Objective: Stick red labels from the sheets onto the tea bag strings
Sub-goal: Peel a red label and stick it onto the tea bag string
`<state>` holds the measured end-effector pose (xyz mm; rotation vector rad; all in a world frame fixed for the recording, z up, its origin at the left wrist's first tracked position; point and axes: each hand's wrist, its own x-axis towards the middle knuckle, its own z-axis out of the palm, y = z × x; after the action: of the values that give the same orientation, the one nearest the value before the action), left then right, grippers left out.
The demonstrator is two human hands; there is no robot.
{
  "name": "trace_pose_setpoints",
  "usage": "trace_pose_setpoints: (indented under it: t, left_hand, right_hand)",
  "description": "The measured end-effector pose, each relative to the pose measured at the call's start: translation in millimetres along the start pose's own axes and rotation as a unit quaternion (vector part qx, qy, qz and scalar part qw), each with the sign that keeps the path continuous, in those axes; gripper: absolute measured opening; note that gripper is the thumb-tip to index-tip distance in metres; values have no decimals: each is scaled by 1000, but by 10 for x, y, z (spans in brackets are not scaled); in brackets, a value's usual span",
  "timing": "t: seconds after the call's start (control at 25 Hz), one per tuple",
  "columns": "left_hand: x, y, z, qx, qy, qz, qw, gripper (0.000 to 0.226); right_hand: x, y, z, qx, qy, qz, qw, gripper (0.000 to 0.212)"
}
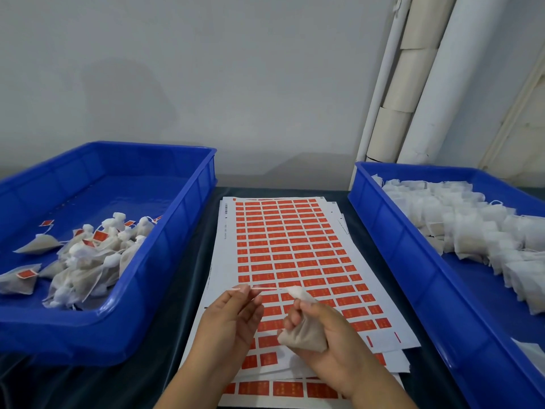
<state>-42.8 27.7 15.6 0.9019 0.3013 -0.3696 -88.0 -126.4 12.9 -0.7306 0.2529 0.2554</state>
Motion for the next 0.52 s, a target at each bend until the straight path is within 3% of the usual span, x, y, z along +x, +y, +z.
trace_pose_setpoints:
  t: [0.08,0.12,0.2,0.28,0.36,0.44,0.48,0.52]
  left_hand:
    - [-18,-64,-9,75,34,29,996,18]
    - [-35,-107,-23,171,60,69,981,15]
    - [-124,-178,-38,391,80,193,897,4]
    - [-216,-242,-52,516,35,283,808,16]
    - [-260,-270,-45,579,-33,354,734,29]
    - [-268,-248,-19,616,-94,438,648,31]
    - [-257,-237,10,616,-110,468,624,34]
    - [-259,-202,51,610,-121,459,634,36]
  right_hand:
    - [-1,-22,-23,49,-15,-9,999,29]
    - [-3,-36,-16,61,-22,-16,998,35]
    - [5,-47,-23,62,-24,-36,997,49]
    - [16,-54,-20,23,-5,-52,998,54]
    - [-1,-37,22,-163,48,-70,983,35]
    - [-18,-3,84,-400,136,-80,903,6]
    - [-25,3,106,-472,155,-82,864,7]
    - [-27,8,123,-516,151,-75,840,10]
